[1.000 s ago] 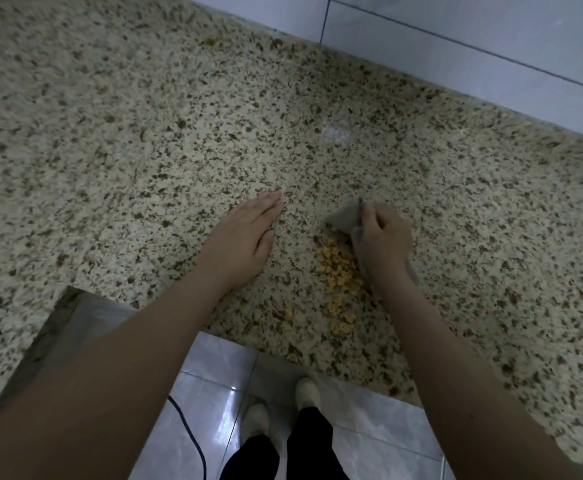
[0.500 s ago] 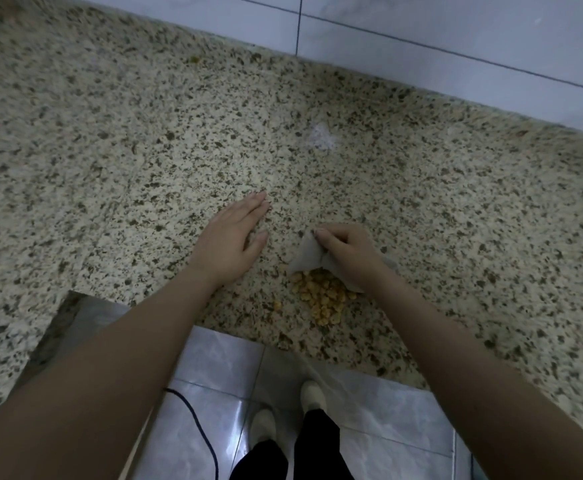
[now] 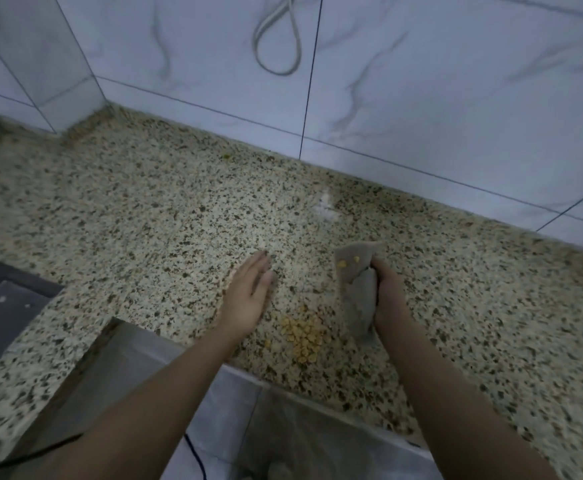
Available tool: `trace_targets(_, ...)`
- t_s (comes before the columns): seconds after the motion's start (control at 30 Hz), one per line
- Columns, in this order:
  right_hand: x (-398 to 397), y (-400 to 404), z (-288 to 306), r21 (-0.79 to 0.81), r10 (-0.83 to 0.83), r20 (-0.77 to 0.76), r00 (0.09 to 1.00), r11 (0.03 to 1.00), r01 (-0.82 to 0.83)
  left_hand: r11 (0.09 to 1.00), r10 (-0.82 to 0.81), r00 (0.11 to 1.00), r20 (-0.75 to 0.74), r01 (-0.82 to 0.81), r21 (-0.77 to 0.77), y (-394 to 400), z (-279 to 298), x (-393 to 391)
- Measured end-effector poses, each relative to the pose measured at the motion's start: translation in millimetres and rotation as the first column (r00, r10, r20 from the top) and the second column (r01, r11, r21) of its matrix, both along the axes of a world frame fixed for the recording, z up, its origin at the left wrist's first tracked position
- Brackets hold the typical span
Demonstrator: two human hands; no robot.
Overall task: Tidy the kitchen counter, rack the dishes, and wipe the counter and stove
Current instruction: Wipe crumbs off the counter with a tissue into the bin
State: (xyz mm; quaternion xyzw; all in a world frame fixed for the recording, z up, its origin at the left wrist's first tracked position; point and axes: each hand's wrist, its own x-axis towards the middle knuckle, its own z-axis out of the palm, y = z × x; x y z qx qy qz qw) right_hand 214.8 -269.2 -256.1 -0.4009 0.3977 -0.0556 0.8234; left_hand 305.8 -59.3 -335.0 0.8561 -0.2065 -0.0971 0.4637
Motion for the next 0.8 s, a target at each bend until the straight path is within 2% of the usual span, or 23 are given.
trace_targets(0.07, 4, 8, 16, -0.078, 0.054, -0.009, 0.999, 0.996, -0.054, 0.987, 0.107, 0.990, -0.094, -0.118, -0.112, -2, 21, -3)
trace_targets(0.13, 10, 19, 32, -0.173, 0.108, -0.026, 0.994, 0.979, -0.111, 0.967, 0.176, 0.974, -0.145, -0.198, -0.158, 4, 39, -3)
trace_targets(0.2, 19, 32, 48, -0.160, 0.143, 0.015, 0.990, 0.977, -0.139, 0.942, 0.237, 0.959, -0.156, -0.266, -0.206, 15, 61, -2)
trace_targets(0.3, 36, 61, 70, 0.109, 0.150, 0.158, 0.976, 0.980, -0.168, 0.858, 0.378, 0.902, -0.211, -0.426, -0.287, 39, 89, 4)
trace_targets(0.37, 47, 80, 78, 0.184, 0.188, 0.214, 0.959, 0.956, -0.228, 0.790, 0.466, 0.848, -0.254, -0.527, -0.313, 57, 101, 6)
trace_targets(0.5, 70, 143, 96, 0.204, 0.357, 0.276, 0.892, 0.886, -0.418, 0.629, 0.637, 0.716, -0.286, -0.697, -0.344, 124, 120, -15)
trace_targets(0.67, 69, 254, 122, 0.175, 0.578, 0.252, 0.776, 0.762, -0.624, 0.413, 0.813, 0.526, -0.251, -0.823, -0.389, 233, 136, -74)
trace_targets(0.8, 37, 366, 142, 0.097, 0.730, 0.276, 0.625, 0.626, -0.774, 0.214, 0.922, 0.332, -0.199, -0.865, -0.454, 328, 154, -149)
